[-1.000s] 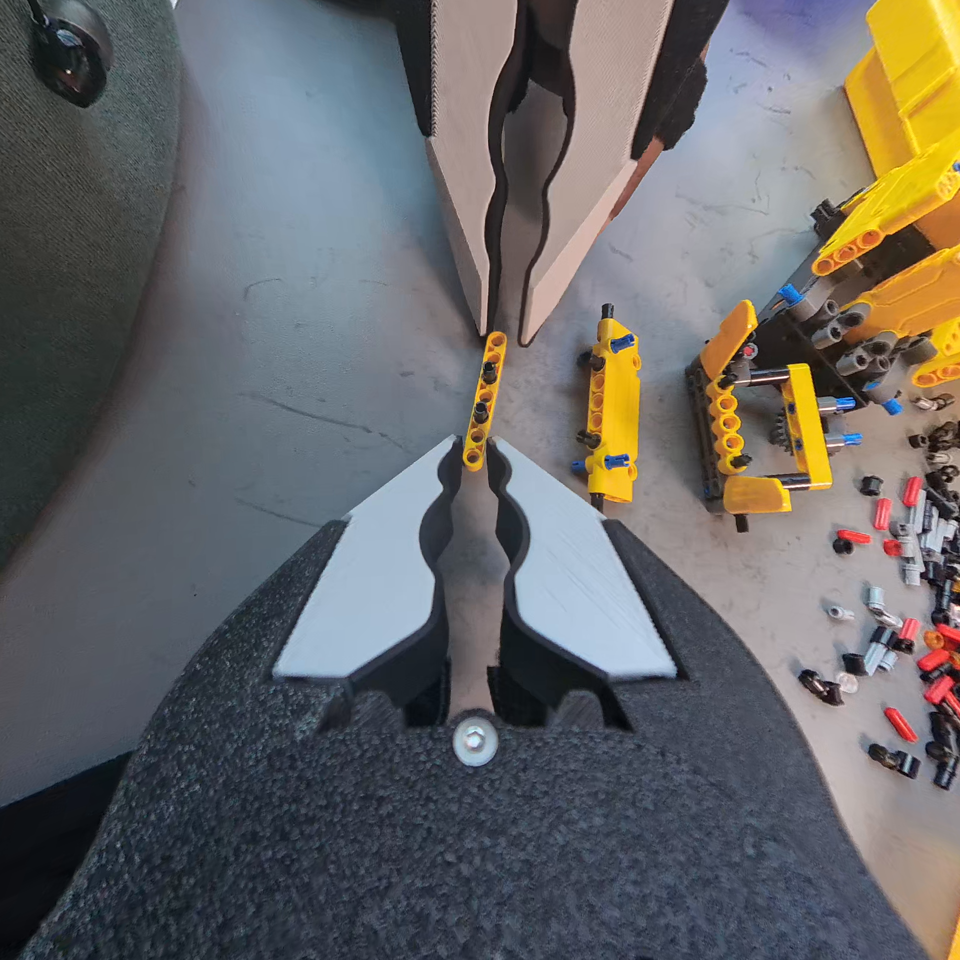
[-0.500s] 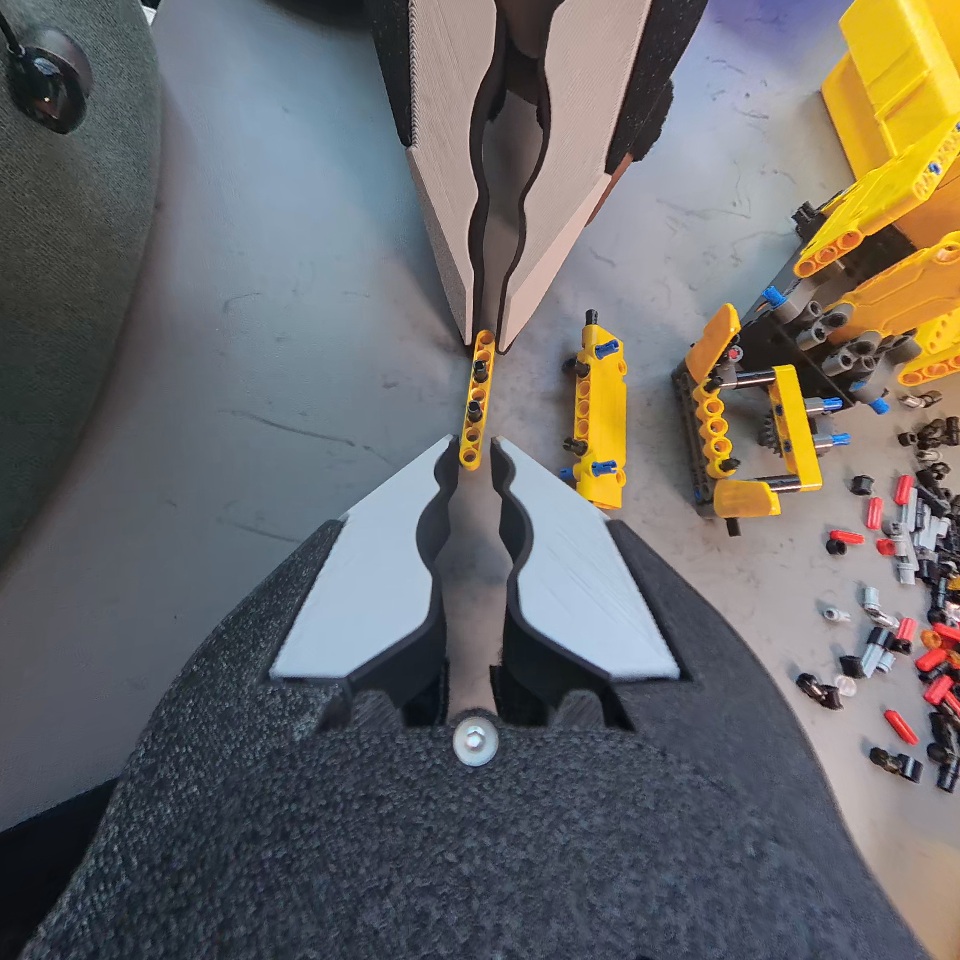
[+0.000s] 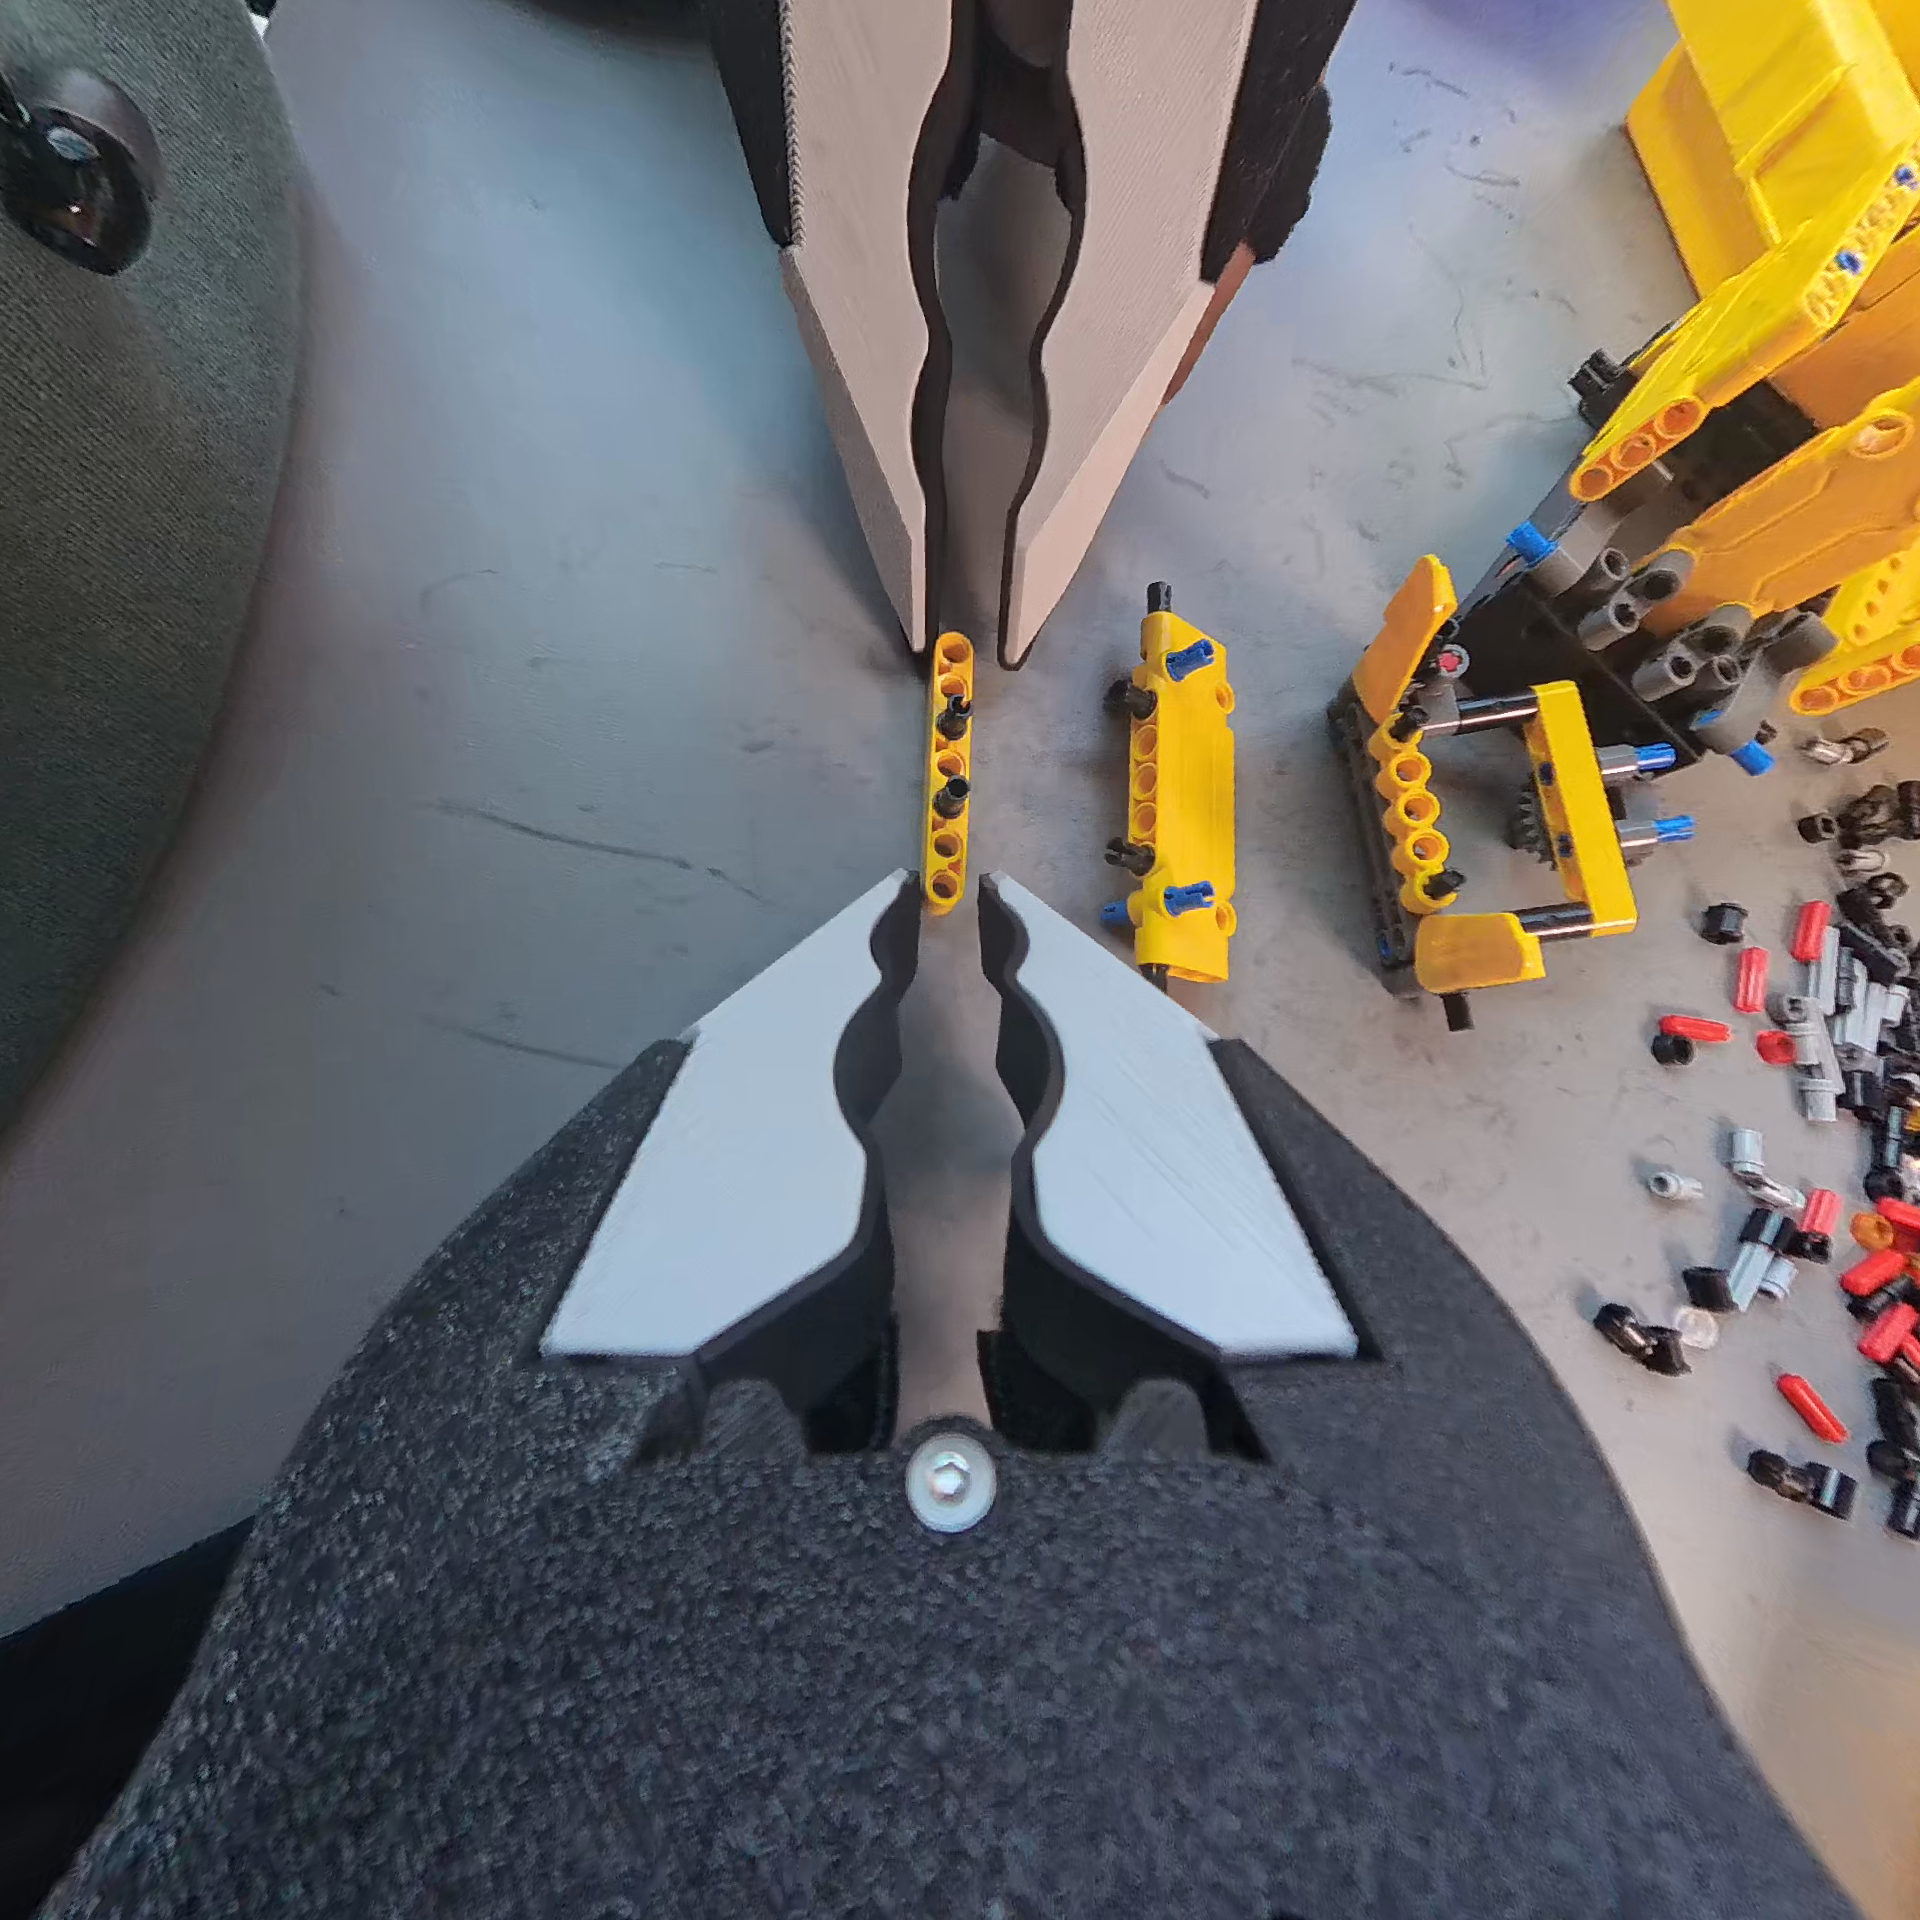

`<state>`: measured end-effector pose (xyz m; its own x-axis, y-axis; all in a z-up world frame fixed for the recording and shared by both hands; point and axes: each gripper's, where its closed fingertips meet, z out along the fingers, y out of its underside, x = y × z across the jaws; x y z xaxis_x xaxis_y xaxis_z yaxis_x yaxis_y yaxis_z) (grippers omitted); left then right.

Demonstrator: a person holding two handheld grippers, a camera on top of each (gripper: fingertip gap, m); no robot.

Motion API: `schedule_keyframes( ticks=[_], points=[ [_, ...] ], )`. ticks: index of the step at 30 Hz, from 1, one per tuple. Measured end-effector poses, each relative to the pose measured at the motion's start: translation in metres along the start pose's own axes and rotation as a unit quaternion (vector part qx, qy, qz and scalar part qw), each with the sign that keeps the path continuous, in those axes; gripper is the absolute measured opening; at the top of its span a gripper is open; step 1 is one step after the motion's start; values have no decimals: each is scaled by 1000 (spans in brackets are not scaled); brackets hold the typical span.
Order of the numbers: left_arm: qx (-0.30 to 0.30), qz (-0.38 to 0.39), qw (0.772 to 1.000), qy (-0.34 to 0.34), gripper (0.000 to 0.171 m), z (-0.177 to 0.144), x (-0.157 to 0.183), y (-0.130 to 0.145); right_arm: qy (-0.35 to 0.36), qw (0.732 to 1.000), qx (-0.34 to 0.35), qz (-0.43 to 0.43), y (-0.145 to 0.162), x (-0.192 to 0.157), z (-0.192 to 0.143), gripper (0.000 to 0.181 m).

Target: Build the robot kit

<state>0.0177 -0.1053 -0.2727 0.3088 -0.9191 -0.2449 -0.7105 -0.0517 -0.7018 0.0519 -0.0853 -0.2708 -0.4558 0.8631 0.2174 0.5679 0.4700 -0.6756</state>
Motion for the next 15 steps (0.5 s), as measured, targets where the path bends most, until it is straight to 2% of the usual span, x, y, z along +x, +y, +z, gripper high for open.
schedule_keyframes(
  ticks=[10, 15],
  points=[
    [-6, 0, 1000, -19, 6, 0, -6, 2, 19, 1000, 1, 2, 1, 7, 0, 7],
    [-5, 58, 997, -56, 6, -2, -11, 0, 6, 998, 18, 59, -3, 12, -5, 16]
  ],
)
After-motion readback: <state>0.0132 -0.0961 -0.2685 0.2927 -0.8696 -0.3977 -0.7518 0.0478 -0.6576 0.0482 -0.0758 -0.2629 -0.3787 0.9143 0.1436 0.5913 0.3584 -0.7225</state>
